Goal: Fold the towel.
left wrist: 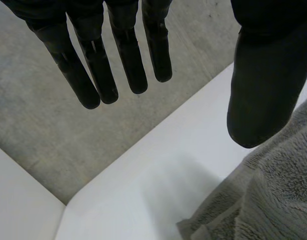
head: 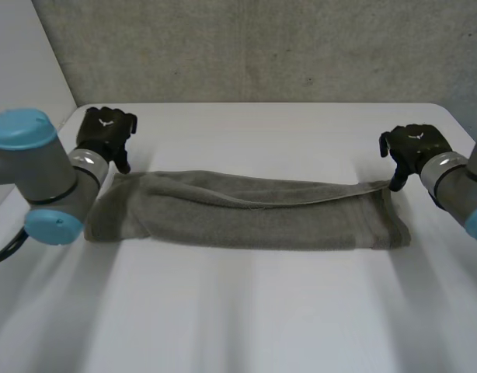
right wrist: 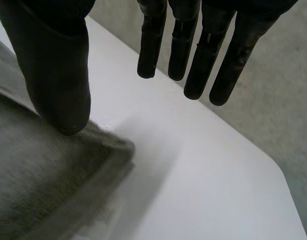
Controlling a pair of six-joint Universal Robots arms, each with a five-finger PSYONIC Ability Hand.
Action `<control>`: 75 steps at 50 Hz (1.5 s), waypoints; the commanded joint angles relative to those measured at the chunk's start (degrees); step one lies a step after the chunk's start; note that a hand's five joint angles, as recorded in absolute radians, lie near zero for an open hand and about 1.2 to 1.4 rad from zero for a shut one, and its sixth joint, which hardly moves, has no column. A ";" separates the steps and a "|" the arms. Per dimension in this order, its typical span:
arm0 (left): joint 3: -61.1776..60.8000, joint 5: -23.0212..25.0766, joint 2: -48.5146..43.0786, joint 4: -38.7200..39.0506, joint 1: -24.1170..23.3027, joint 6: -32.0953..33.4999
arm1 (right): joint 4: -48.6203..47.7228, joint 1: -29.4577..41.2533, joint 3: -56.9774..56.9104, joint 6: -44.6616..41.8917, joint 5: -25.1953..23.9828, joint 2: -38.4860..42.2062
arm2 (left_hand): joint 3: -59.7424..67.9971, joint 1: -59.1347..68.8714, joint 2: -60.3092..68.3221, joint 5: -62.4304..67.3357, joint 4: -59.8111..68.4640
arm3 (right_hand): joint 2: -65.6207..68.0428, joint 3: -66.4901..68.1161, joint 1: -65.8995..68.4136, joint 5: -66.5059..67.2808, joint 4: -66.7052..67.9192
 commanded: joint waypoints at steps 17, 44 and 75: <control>-4.40 11.14 3.35 -17.40 2.90 2.43 | 22.06 0.11 5.55 -7.38 -12.95 -7.53 | 4.13 4.41 4.18 -6.05 4.29 | 8.16 8.16 8.50 8.94 8.31; 12.39 9.30 -10.98 -14.24 0.53 10.52 | 8.71 3.36 -16.78 -1.31 -0.91 14.62 | 0.77 1.05 0.81 -9.41 0.92 | -23.04 -23.05 -22.70 -22.27 -22.89; -9.13 7.62 4.22 -13.88 4.39 10.61 | -0.42 0.55 20.20 -4.03 -5.04 -9.72 | -6.30 -6.02 -6.26 -16.49 -6.15 | -18.93 -18.93 -18.59 -18.15 -18.78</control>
